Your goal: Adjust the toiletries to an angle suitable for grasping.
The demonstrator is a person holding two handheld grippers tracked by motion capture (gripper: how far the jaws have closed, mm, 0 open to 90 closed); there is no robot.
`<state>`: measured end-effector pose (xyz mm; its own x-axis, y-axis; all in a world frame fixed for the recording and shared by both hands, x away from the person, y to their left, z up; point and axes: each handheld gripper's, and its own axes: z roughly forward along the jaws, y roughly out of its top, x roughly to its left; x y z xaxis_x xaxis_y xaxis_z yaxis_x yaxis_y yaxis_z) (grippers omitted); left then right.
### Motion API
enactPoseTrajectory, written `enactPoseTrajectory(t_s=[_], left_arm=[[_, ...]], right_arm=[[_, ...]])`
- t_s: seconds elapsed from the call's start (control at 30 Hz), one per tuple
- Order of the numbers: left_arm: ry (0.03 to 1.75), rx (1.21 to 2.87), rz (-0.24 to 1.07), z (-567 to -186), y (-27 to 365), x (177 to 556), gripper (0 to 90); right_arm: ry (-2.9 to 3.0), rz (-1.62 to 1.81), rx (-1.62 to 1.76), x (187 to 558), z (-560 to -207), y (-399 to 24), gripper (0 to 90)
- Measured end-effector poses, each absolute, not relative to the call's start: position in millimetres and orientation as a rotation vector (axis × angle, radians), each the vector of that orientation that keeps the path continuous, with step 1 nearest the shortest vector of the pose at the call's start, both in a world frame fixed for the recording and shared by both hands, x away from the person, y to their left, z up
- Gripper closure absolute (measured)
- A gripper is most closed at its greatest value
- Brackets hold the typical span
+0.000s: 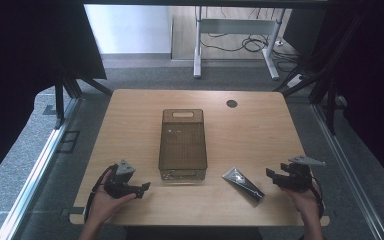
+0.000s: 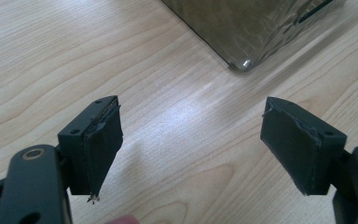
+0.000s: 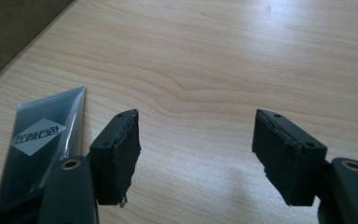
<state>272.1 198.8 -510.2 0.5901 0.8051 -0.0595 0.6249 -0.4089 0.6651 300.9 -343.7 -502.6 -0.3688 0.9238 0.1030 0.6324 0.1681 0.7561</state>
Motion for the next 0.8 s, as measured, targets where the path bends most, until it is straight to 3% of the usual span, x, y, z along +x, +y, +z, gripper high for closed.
enactPoseTrajectory(t_s=[0.8], left_arm=[[1.130,2.160,0.345,-510.4,196.3,272.2,20.7]], right_arm=[[2.126,1.029,1.469,299.1,-496.2,-344.6,42.8]])
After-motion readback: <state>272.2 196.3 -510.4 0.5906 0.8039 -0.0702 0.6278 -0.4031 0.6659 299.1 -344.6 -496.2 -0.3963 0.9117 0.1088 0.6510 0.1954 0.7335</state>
